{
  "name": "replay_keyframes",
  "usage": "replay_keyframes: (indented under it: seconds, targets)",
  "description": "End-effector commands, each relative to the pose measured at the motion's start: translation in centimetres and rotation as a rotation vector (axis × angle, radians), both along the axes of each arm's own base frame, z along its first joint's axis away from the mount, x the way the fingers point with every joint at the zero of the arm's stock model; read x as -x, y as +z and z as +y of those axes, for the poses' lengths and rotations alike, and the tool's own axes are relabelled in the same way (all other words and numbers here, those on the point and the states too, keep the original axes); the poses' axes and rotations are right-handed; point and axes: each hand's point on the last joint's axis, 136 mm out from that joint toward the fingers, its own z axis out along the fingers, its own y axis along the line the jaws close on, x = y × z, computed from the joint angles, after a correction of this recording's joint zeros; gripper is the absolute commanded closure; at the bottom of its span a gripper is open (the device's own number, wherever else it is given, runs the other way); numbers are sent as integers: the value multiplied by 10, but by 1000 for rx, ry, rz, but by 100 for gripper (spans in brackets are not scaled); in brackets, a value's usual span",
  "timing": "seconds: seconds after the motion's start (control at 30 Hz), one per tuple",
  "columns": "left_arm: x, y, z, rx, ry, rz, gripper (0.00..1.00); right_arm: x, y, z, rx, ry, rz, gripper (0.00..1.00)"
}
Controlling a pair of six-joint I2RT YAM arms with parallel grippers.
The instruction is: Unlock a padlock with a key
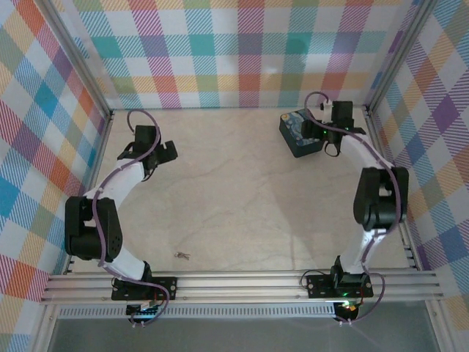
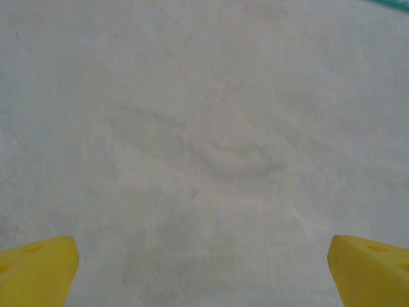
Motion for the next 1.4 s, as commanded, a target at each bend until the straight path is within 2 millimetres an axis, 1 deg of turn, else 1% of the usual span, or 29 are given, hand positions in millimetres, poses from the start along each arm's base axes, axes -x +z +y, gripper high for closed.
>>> replay_keyframes:
  seconds: [0.0,0.13,0.2,0.27,0.37,0.4,0.5,0.6,0.67,0.7,0.77,0.8,0.87,0.93,0.97,1.0,1.03,1.1,1.13,1.23,1.3,1.37]
  targets:
    - [18,18,-13,24,-7,-9,0,6,-24,25,-8,67,146,11]
    - [32,18,-25,46,-32,-4,0,-7,-39,51,-13,120,197,11]
    - [37,19,-30,53,-46,-5,0,-7,-52,60,2,141,238,12]
    - [41,21,-34,47,-64,-1,0,-3,-66,69,24,160,271,13]
    - [43,26,-39,43,-87,0,0,14,-81,88,-3,202,324,14]
    - [44,27,-40,43,-90,1,0,20,-83,96,-22,218,332,14]
    - [44,31,-43,45,-100,-7,0,41,-88,125,-87,258,363,14]
    - [45,32,-46,57,-103,-11,0,68,-93,158,-139,294,409,15]
    - [47,32,-48,61,-101,-4,0,87,-92,182,-197,322,440,16]
    - [48,32,-49,63,-102,3,0,97,-90,198,-238,342,456,17]
    - [50,30,-50,65,-102,14,0,112,-83,225,-308,374,474,18]
    - [51,29,-52,67,-104,16,0,121,-76,241,-348,393,480,18]
    - [53,28,-54,78,-104,22,0,134,-63,266,-399,422,484,18]
    - [55,26,-57,88,-98,27,0,146,-42,292,-476,467,475,18]
    - [56,25,-57,89,-89,31,0,149,-32,299,-502,483,466,18]
    - [57,24,-56,92,-75,36,0,149,-24,302,-518,484,455,18]
    - [59,22,-56,97,-65,46,0,146,-18,298,-514,469,442,18]
    - [61,18,-59,111,-58,65,0,134,-14,281,-450,425,407,17]
    - [63,16,-64,123,-68,80,0,125,-15,268,-405,398,391,17]
    - [67,10,-85,168,-107,115,0,98,-18,233,-317,334,357,16]
    - [71,3,-102,243,-118,151,0,78,-20,212,-271,298,319,14]
    - [75,-3,-126,342,-137,180,0,58,-24,195,-225,276,277,12]
